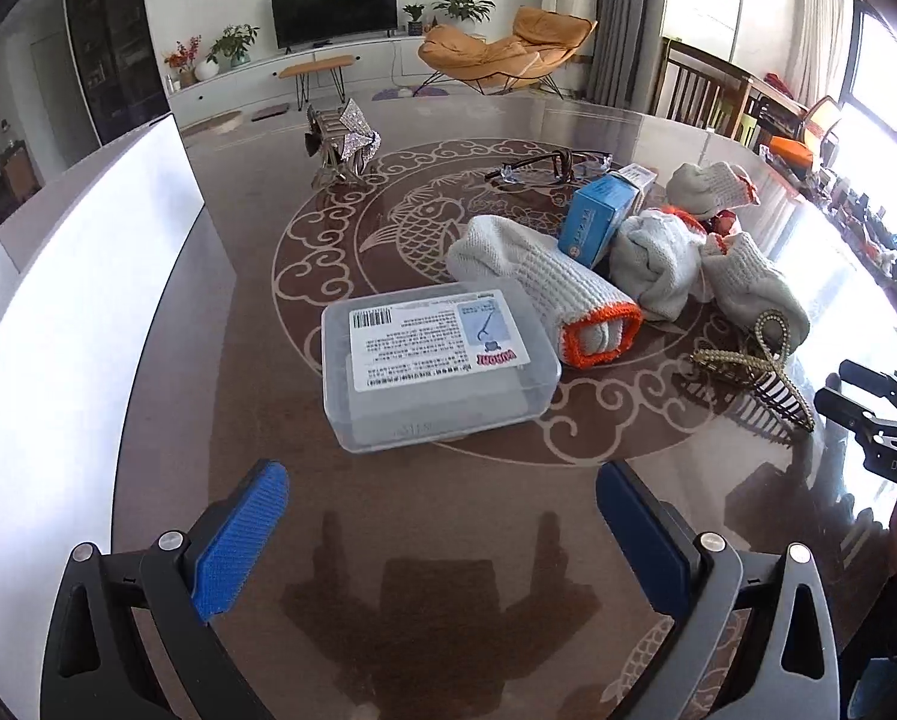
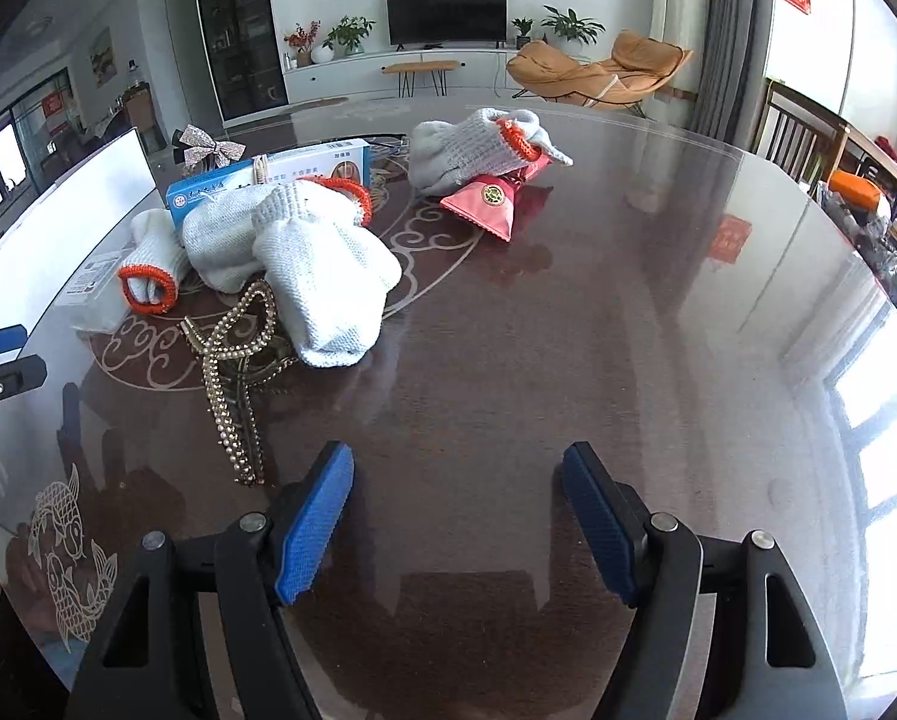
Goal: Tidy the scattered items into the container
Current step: 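Reach the left tool to the clear plastic box and grasp it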
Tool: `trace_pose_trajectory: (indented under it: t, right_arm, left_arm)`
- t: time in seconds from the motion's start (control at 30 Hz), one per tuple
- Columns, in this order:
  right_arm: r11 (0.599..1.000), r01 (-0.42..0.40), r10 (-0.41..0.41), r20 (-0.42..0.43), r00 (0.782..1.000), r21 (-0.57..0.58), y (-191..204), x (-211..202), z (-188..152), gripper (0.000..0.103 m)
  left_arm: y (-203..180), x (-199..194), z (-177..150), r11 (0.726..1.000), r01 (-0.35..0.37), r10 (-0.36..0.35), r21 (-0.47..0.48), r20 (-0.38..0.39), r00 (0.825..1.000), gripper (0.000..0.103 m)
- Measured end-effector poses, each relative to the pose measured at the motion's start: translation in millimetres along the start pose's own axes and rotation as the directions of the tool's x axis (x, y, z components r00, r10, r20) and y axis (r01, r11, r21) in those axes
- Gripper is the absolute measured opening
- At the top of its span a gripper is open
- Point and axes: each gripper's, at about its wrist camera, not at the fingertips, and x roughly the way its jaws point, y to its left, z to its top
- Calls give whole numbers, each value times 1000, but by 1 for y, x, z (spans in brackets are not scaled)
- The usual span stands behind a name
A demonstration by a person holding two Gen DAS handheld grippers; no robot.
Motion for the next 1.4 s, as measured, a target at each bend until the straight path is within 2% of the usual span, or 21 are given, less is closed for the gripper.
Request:
trace_pose_trajectory:
  t: [0.1,0.23,0.27,0.3,0.37,0.4,0.43,0.5,0.63,0.83,0.97,1.07,1.17,1.27,1.33,1.4]
  right_arm:
    - [999,37,-37,0,999,-18,5,0,-1,73]
    - [1000,21,-21,7,1000,-4,2,1,-1,73]
    - [1000,14,-14,11,1000,4,1,1,-1,73]
    - [1000,12,-13,14,1000,13,-1,1,-2,73]
    - [999,8,-9,21,1000,35,-4,0,-2,73]
    - [999,5,-6,28,1000,48,-6,-2,-2,73]
    - [998,2,-4,36,999,63,-9,-3,-2,73]
    - [996,-9,5,49,999,90,-14,-6,-3,73]
    - [994,-21,16,43,999,112,-17,-5,-3,73]
    - [994,-16,11,47,999,110,-14,-4,-4,73]
    - [992,-24,18,51,999,121,-17,-4,-4,73]
    - [991,-27,21,54,998,128,-18,-5,-5,73]
    - [990,-24,16,56,998,140,-20,-6,-5,73]
    - [987,-15,6,58,998,158,-22,-6,-6,73]
    - [987,-18,9,60,998,160,-23,-7,-6,73]
    - [987,-20,10,61,998,161,-24,-7,-6,73]
  left_arm:
    - [10,22,24,1000,13,-13,-12,-2,1000,103]
    - [8,36,31,990,143,-144,-12,-21,989,103]
    - [4,32,27,980,200,-200,3,-18,980,103]
    - [0,26,21,956,295,-294,11,-21,955,103]
    - [-12,12,6,879,475,-473,38,-51,879,103]
    - [-18,5,-2,855,515,-511,66,-71,857,103]
    - [-24,-2,-8,855,509,-503,98,-81,861,103]
    - [-26,-14,-13,878,457,-455,138,-54,889,103]
    - [-23,-16,3,909,385,-389,157,-2,921,103]
    - [-50,20,27,918,337,-329,209,-72,942,103]
    - [-68,39,28,913,305,-280,272,-128,951,103]
    - [-81,40,23,902,247,-215,353,-126,968,103]
    - [-82,41,25,916,237,-207,325,-126,970,103]
    - [-82,41,21,925,222,-203,309,-93,975,103]
    - [-82,42,22,933,210,-186,293,-108,977,103]
    - [-76,39,21,955,173,-158,241,-80,984,93]
